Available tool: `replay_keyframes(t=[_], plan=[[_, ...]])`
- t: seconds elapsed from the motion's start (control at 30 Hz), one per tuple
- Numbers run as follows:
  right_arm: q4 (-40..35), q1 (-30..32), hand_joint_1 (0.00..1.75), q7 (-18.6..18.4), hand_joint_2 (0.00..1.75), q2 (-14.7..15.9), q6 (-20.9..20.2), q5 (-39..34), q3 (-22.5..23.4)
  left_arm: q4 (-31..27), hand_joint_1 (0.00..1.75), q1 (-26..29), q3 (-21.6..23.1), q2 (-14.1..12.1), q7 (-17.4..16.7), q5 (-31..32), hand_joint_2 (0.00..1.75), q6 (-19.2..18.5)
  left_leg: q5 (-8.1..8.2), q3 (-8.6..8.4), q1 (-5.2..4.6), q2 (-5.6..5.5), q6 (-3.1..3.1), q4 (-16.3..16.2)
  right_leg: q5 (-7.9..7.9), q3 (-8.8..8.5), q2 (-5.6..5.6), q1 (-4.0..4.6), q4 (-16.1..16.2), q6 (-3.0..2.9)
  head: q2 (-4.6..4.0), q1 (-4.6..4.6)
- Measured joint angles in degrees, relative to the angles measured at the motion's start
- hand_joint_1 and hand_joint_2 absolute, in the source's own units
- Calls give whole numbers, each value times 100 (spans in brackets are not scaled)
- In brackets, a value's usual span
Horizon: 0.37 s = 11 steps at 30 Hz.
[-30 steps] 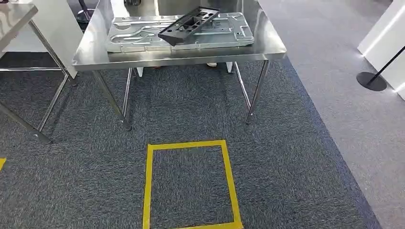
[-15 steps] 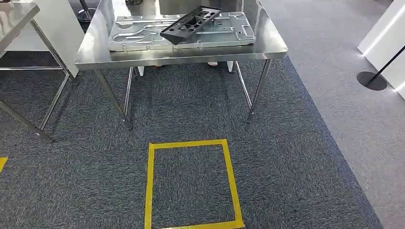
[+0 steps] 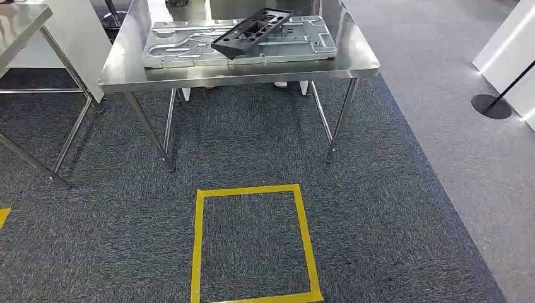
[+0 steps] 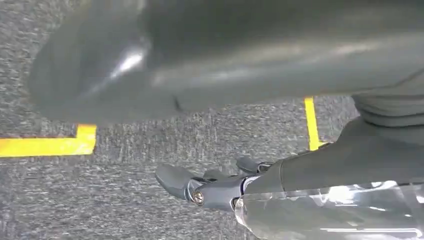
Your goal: Take the parts from the cabinet and place them on the table.
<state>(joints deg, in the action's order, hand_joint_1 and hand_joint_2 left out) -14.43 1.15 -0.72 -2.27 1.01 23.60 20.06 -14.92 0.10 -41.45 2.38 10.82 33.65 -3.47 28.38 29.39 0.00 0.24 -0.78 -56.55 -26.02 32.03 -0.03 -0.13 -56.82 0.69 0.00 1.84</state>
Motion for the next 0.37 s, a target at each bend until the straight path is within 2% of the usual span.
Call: replay_keyframes(t=[0.37], plan=[[-286,256,0,26,0,68,-13,-959,-769,-271,0,320,1604,-65,-432,-1362,0,133,0,1,-1,0,-1,0,0,0,0,0,1,0,0,0]])
